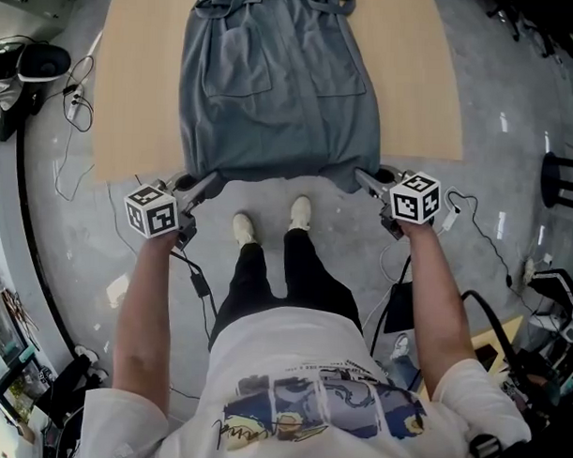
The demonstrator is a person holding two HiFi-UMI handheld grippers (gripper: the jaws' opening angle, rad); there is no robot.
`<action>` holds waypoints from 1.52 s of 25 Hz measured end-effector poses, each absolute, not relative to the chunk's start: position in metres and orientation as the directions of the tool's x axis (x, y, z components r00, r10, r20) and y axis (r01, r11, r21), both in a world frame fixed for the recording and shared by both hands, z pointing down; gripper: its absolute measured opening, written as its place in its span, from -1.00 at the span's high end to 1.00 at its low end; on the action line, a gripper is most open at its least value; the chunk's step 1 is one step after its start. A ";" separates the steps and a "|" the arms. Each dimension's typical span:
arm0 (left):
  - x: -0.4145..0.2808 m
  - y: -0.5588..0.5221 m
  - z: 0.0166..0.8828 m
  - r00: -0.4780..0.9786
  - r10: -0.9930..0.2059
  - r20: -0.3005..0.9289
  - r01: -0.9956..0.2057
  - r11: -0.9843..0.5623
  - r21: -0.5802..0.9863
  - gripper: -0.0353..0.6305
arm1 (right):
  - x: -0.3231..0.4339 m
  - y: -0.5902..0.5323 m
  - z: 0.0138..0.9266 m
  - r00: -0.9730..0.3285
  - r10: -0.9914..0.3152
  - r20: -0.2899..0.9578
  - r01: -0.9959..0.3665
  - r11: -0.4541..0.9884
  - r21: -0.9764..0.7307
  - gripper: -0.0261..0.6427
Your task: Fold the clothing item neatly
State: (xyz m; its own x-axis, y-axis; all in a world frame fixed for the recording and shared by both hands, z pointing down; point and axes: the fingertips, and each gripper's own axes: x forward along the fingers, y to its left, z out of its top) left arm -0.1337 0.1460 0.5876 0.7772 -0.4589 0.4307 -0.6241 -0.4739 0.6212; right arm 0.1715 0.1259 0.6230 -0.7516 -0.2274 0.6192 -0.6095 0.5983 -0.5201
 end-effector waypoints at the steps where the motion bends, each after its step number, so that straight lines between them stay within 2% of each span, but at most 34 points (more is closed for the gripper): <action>1: -0.134 0.147 0.583 0.779 -0.460 0.425 -0.621 -0.480 0.619 0.82 | 0.169 0.127 0.617 -0.756 -0.230 0.613 -0.605 0.604 -0.519 0.90; 11: -0.133 0.138 0.532 0.819 -0.476 0.321 -0.560 -0.541 0.627 0.82 | 0.149 0.119 0.555 -0.815 -0.286 0.505 -0.556 0.633 -0.539 0.90; 25: -0.138 0.126 0.449 0.901 -0.389 0.194 -0.424 -0.692 0.584 0.82 | 0.112 0.099 0.456 -0.854 -0.365 0.371 -0.515 0.694 -0.503 0.90; 38: -0.147 0.085 0.382 0.911 -0.399 0.100 -0.389 -0.755 0.527 0.82 | 0.088 0.060 0.396 -0.860 -0.428 0.279 -0.511 0.739 -0.439 0.90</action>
State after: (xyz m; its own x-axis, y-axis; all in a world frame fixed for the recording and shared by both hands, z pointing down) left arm -0.1467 0.0850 0.3816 0.9113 -0.3994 0.1004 -0.3892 -0.7554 0.5272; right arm 0.0883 0.0602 0.3958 -0.8597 -0.4282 0.2785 -0.5105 0.7392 -0.4393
